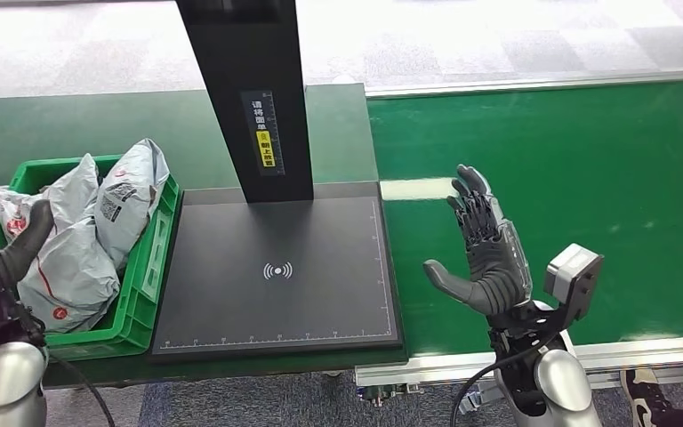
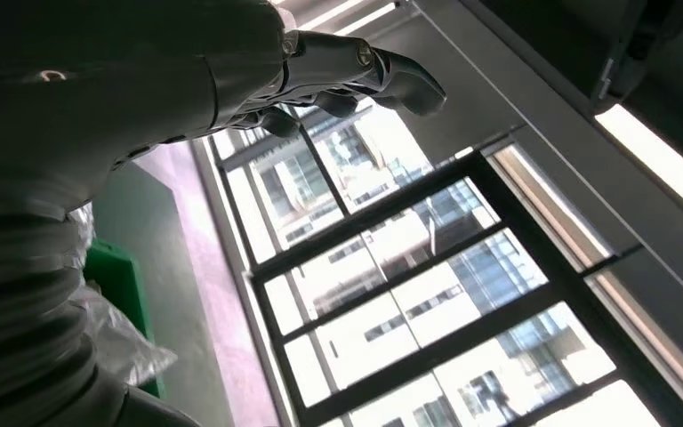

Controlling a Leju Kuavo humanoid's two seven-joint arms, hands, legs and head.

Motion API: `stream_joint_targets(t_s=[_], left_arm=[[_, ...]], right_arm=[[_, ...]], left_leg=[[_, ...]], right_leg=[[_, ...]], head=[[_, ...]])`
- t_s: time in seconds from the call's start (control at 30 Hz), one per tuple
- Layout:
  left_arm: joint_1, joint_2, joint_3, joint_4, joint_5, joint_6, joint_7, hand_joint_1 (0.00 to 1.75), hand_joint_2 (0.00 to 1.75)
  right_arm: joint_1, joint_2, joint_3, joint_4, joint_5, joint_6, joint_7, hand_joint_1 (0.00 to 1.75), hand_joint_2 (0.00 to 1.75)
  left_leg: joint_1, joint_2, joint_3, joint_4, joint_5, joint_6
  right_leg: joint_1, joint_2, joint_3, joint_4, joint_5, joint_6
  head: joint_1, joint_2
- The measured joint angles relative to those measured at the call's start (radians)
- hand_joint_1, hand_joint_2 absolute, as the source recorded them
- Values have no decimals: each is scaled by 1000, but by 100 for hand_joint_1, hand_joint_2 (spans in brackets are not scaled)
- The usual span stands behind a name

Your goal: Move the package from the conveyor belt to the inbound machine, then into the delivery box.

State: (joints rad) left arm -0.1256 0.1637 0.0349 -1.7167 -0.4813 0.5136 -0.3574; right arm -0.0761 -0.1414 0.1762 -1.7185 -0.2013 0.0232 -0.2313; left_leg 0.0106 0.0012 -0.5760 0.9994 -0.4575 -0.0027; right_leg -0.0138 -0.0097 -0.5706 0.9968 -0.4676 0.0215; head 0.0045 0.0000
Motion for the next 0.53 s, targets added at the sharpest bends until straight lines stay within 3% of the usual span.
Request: stream_joint_targets(t_s=[0.1,0.23,0.37,0.53], left_arm=[[45,-20,-103,-73,77,-66,-12,0,175],[89,-61,-254,-114,182,-194,6,0,0],[133,-119,-377,-108,347,-398,59,0,175],[196,-178,-453,-75,395,-440,111,0,175]], right_arm=[[9,5,9,3,49,-26,-14,0,175],[11,27,47,36,86,-41,-11,0,175],[-2,71,112,114,69,-3,2,0,175],[19,114,173,146,123,-25,17,0,175]], left_leg=[[0,0,0,0,0,0],[0,0,0,0,0,0],[-1,0,1,0,0,0],[-1,0,1,0,-1,-1]], right_leg=[[0,0,0,0,0,0],[0,0,1,0,0,0],[0,0,1,0,0,0],[1,0,1,0,-1,-1]], head=[[0,0],[0,0],[0,0],[0,0]])
